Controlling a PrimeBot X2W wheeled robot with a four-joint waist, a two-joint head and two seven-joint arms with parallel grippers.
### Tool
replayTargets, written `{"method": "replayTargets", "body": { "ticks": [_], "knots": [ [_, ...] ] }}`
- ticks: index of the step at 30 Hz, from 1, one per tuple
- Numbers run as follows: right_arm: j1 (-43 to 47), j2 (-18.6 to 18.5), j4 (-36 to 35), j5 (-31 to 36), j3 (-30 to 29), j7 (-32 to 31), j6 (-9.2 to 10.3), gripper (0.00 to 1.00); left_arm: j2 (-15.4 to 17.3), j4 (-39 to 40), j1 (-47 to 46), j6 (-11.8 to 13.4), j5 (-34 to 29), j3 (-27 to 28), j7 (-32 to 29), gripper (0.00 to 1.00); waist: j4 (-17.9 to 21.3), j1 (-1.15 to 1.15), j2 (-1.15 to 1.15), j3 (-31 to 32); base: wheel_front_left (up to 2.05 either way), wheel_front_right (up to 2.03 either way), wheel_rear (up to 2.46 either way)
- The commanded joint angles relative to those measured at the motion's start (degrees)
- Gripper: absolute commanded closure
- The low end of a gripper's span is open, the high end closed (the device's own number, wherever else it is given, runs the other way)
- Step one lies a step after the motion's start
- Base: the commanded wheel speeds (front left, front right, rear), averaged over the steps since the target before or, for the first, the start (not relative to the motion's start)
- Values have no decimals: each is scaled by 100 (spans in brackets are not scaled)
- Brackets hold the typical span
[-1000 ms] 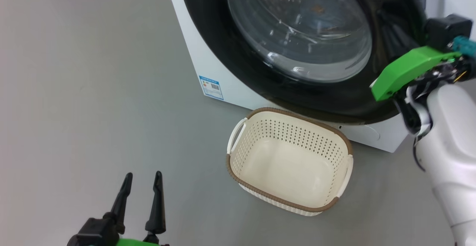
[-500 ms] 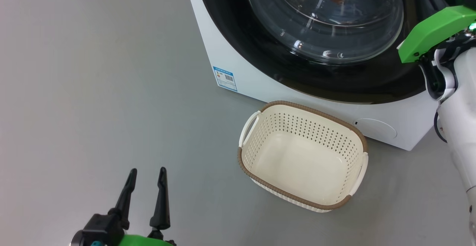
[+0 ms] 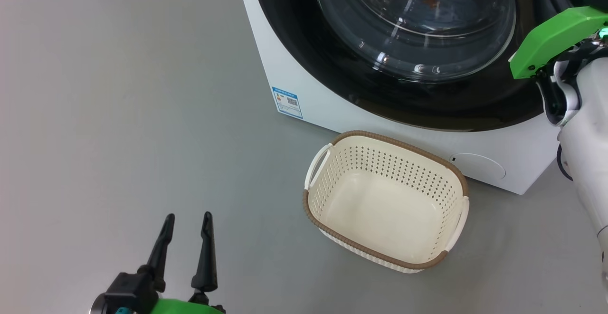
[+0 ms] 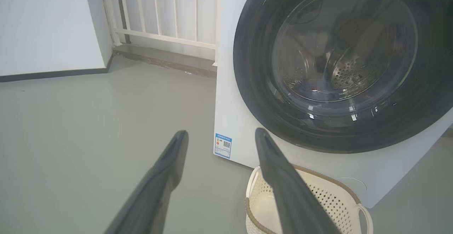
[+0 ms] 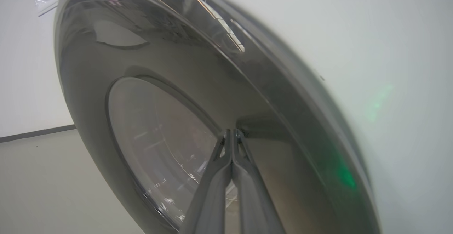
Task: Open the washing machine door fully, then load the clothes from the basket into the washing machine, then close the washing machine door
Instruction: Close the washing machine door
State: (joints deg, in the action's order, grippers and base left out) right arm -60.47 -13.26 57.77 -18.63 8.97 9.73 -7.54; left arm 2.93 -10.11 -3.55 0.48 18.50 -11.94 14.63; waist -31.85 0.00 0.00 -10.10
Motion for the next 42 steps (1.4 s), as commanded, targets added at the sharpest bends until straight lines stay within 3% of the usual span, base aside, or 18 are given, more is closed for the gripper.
{"method": "replayTargets", "body": {
  "ticks": [1,8,17,25,34,35,37,38,39,42],
  "knots": [
    [-181,65,-84,-12,163,91,5,100,53,78,-126,-29,-53,225,37,0,9,0,0,27,0,0,0],
    [179,205,-127,-179,756,251,5,100,38,-47,-152,-103,-118,222,37,0,88,0,0,219,0,0,0],
    [917,217,-674,-462,1212,426,5,100,79,-153,-181,-157,-181,243,37,0,603,0,0,483,0,0,0],
    [1756,210,-1217,-458,1149,497,5,100,150,-242,-194,-190,-207,172,13,0,1072,0,0,711,0,0,0],
    [3087,366,-2121,-76,574,520,5,100,263,-236,-91,-152,-160,174,-127,0,1674,0,0,951,0,0,0],
    [3251,399,-2247,-13,475,521,5,91,279,-239,-69,-149,-161,167,-147,0,1737,0,0,972,0,0,0],
    [3605,490,-2479,131,325,521,5,52,290,-238,-22,-139,-139,167,-177,0,1863,0,0,1010,0,0,0],
    [3776,535,-2602,198,246,519,5,21,297,-230,2,-128,-134,168,-186,0,1927,0,0,1021,0,0,0],
    [3943,580,-2726,260,174,497,5,0,305,-220,23,-119,-127,169,-199,0,1992,0,0,1026,0,0,0],
    [4376,709,-3098,400,-27,388,5,0,335,-189,78,-90,-100,192,-218,0,2213,0,0,1039,0,0,0]
  ]
}}
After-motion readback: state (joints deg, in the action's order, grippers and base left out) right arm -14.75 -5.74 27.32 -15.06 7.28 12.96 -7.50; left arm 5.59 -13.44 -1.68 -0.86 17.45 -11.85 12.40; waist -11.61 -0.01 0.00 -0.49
